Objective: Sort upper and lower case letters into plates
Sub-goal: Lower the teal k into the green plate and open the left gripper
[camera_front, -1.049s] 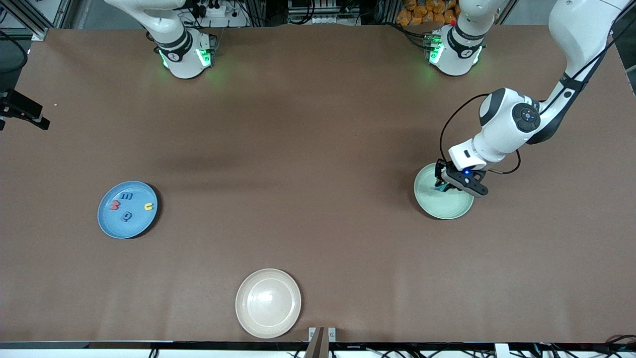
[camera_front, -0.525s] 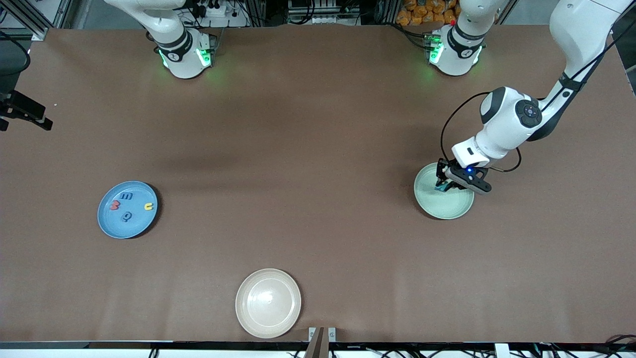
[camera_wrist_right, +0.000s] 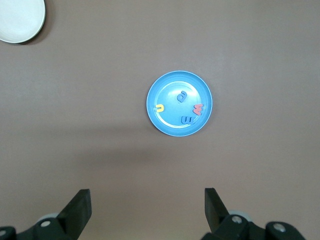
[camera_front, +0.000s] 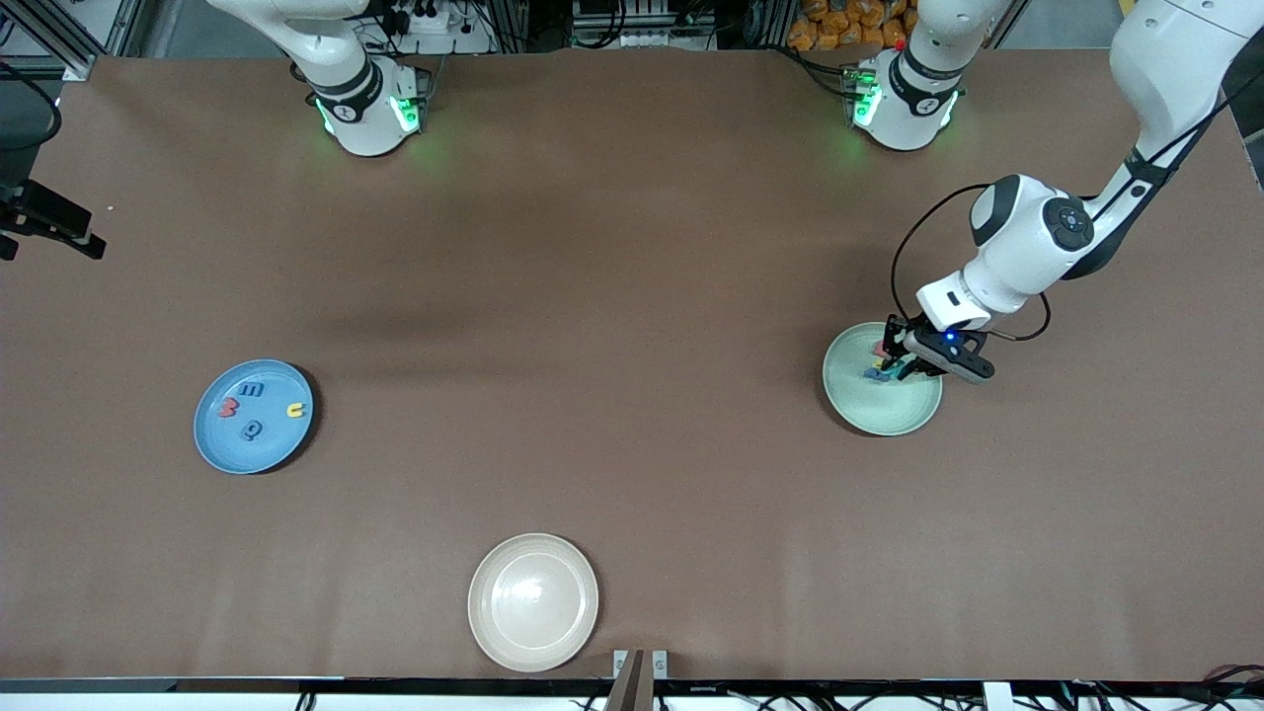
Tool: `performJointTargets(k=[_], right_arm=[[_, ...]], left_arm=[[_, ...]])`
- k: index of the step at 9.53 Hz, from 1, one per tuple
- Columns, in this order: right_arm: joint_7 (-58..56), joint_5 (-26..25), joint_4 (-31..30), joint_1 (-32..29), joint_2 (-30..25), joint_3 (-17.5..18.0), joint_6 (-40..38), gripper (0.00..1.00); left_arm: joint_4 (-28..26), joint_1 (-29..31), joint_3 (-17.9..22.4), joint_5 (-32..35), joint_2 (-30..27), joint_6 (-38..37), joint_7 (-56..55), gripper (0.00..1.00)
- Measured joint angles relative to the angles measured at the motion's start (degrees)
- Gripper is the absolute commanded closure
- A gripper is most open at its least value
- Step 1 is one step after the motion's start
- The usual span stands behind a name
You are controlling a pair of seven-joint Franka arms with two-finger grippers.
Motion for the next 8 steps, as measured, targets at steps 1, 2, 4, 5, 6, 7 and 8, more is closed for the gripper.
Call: performJointTargets(k=[1,2,4,5,6,7,8], right_arm=[[0.0,0.0,0.0,0.0,-0.02,0.0,0.0,0.0],[0.0,0.0,0.0,0.0,-0.04,0.0,0.0,0.0],[0.01,0.0,0.0,0.0,-0.14,0.0,-0.01,0.0],[0.01,0.0,0.0,0.0,-0.2,0.01,-0.02,0.0],[0.01,0.0,0.0,0.0,-0.22,0.01,-0.04,0.0],[0.01,0.0,-0.01,0.0,-0.23,0.01,-0.05,0.0],[0.01,0.0,-0.03,0.0,-0.23,0.02,-0.05,0.0]], left_arm=[[0.01,-0.1,-0.14,0.0,0.44,0.26,-0.01,0.73],[0.01,-0.21,-0.25,0.0,0.54,0.34,-0.01,0.73],[0.01,-0.26,-0.38,0.0,0.54,0.35,-0.09,0.66],[0.01,-0.26,-0.41,0.01,0.57,0.36,-0.11,0.41],[0.01,-0.3,-0.43,0.01,0.69,0.36,-0.15,0.35],[0.01,-0.34,-0.45,0.01,0.79,0.36,-0.15,0.31],[0.01,-0.35,-0.45,0.01,0.85,0.36,-0.21,0.31]])
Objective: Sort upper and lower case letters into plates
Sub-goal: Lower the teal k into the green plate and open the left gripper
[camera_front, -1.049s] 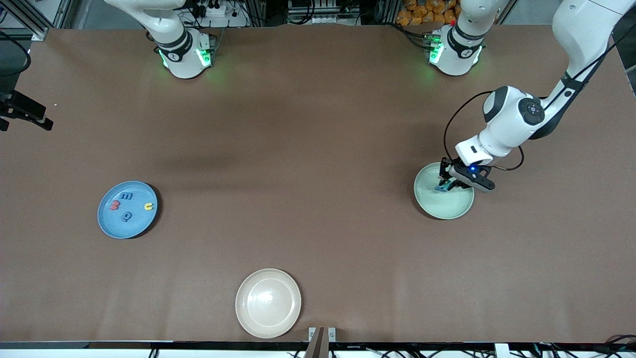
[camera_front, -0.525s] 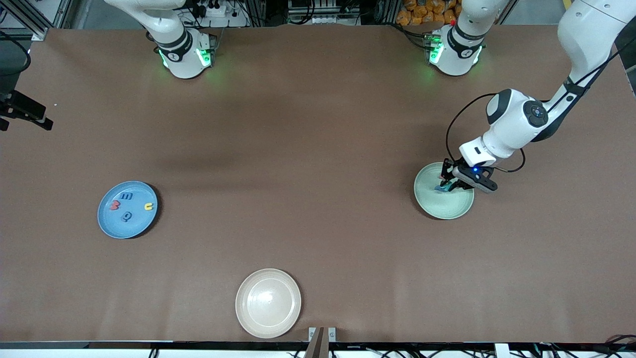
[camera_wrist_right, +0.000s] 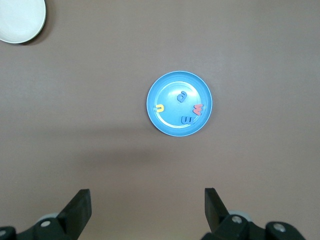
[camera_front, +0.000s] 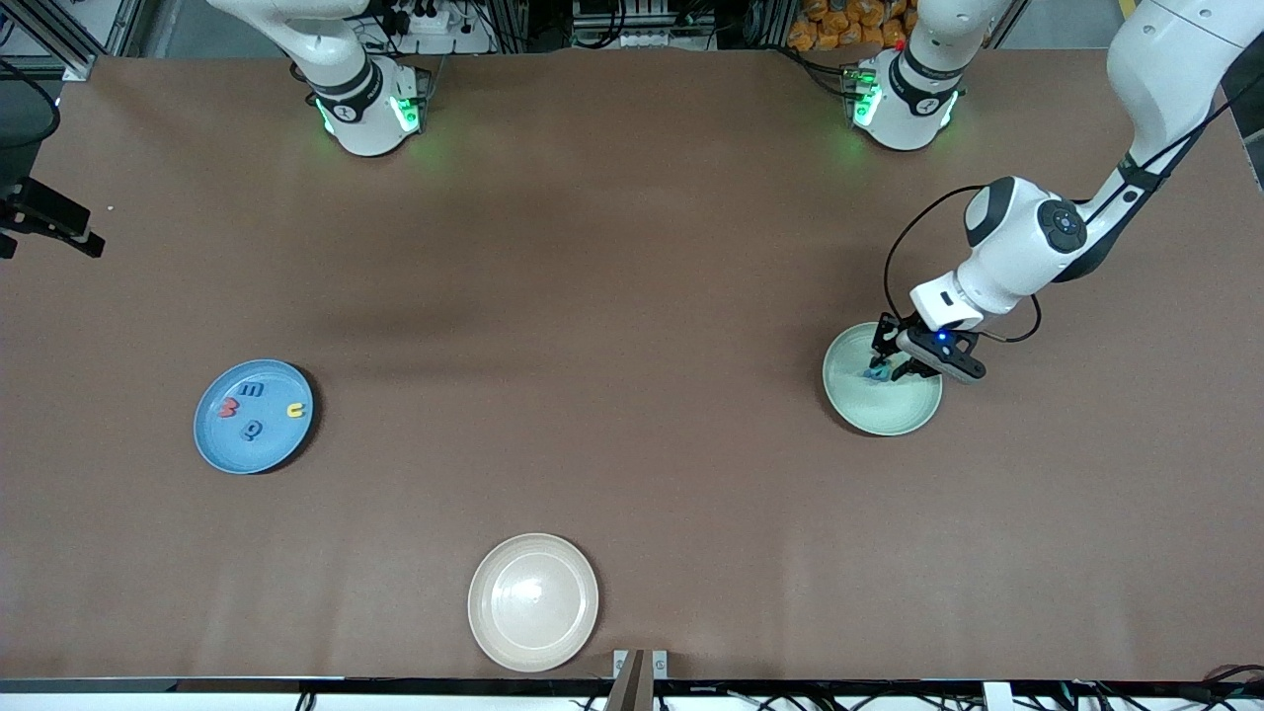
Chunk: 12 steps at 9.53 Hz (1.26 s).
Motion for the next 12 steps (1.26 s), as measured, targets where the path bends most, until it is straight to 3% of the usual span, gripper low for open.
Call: performJointTargets(k=[3,7,10,12], right_arm=[[0.0,0.0,-0.02,0.01,0.0,0.05,-0.01,0.0],[0.0,0.0,-0.03,0.01,-0.21,0.09,-0.01,0.0],[0.0,0.0,-0.03,0.02,-0.42,0.11,-0.01,0.0],[0.0,0.0,-0.03,0.02,-0.57,0.11,-0.01,0.0]], left_arm=[[1.7,0.07,-0.72,0.01,-0.44,-2.13,-0.05,0.31],[15.13,-0.15,-5.31,0.01,-1.75,-19.32,-6.29,0.27],[25.37,-2.07,-5.57,0.01,-1.75,-31.8,-10.96,0.19],[28.38,-2.06,-5.56,0.01,-1.8,-36.59,-11.07,0.02]])
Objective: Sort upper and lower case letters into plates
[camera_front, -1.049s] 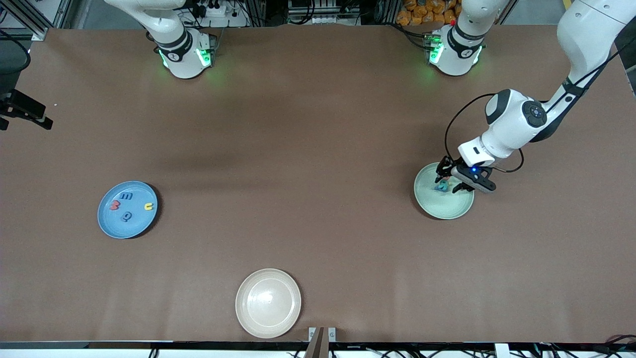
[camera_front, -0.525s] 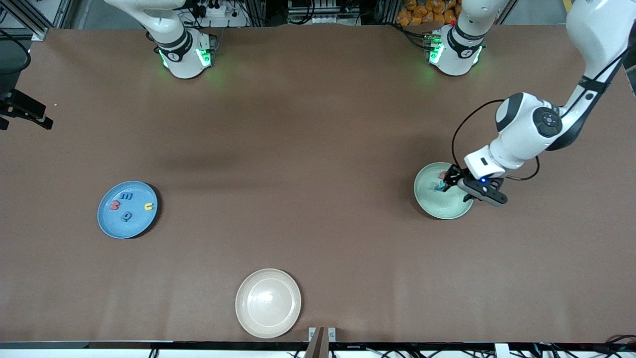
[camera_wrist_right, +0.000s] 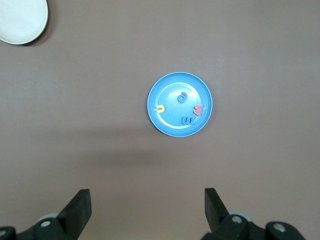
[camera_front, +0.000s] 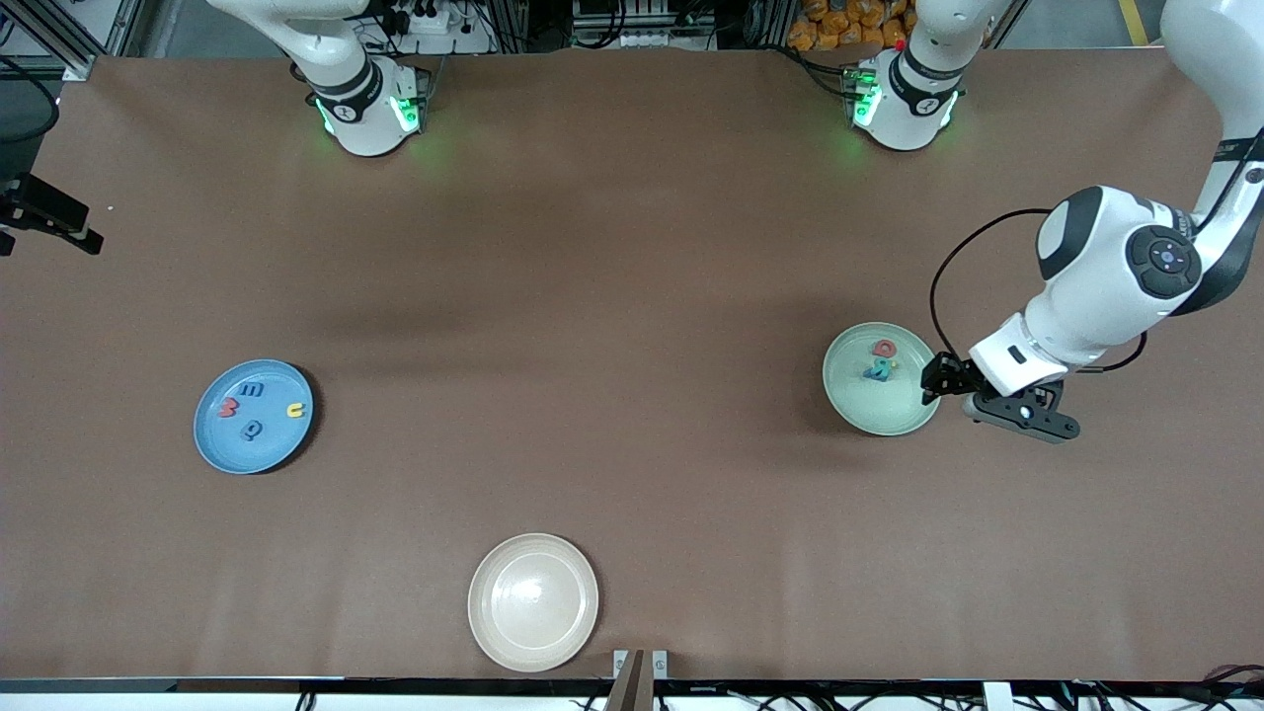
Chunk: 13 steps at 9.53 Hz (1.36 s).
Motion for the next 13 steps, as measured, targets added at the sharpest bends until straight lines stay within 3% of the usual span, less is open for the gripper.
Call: performJointTargets(k=[3,7,8,11,13], right_arm=[[0.0,0.0,0.0,0.0,-0.69,-0.01,-0.32,0.0],[0.0,-0.45,-0.09,0.04,-0.72,0.09,-0.19,0.0],[0.0,-0.91,-0.24,0.09,-0.72,0.16,-0.07,0.0],[0.0,-1.39,-0.5,0.15,-0.71,0.28,0.16,0.0],[0.02,-1.44,-0.51,0.15,-0.71,0.3,0.22,0.0]], left_arm=[[7.41,-0.18,-0.08,0.0,-0.48,-8.9,0.0,0.0],[12.13,-4.15,0.8,-1.29,-2.84,-12.73,-0.89,0.0],[13.96,-7.32,4.03,-4.2,-4.45,-15.36,-1.13,0.0],[21.47,-24.52,24.61,-13.6,-9.32,-24.41,-0.92,0.0],[23.44,-34.15,36.36,-17.62,-12.36,-29.2,-0.94,0.0]])
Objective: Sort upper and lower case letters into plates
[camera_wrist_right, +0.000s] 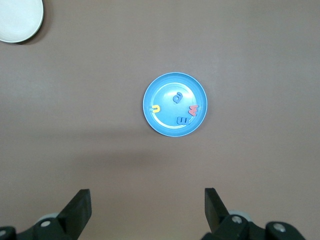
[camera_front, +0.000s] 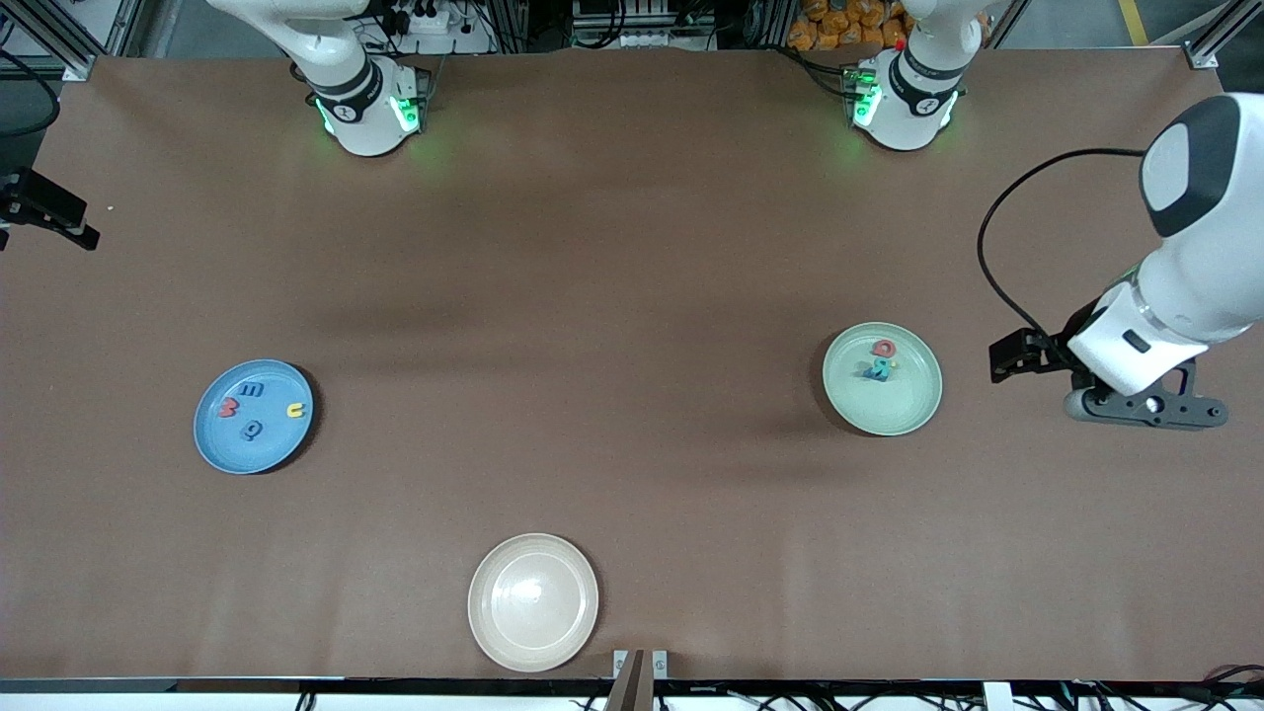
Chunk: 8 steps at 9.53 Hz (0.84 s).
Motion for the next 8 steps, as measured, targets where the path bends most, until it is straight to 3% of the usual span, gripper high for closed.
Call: performJointTargets(k=[2,3,8], right_arm=[[0.03,-0.04,0.0,0.0,0.0,0.03,0.1,0.0],[0.04,-0.05,0.03,0.0,0.0,0.03,0.14,0.0],[0.06,-0.15,1.62,0.01,-0.04,0.05,0.13,0.0]], left_arm=[[1.62,-7.38,9.33,-0.68,-2.99,-5.17,0.0,0.0],[2.09,-8.74,11.26,-1.57,-4.44,-7.53,0.0,0.0],[0.52,-10.12,12.25,-6.83,-10.71,-13.62,0.0,0.0]])
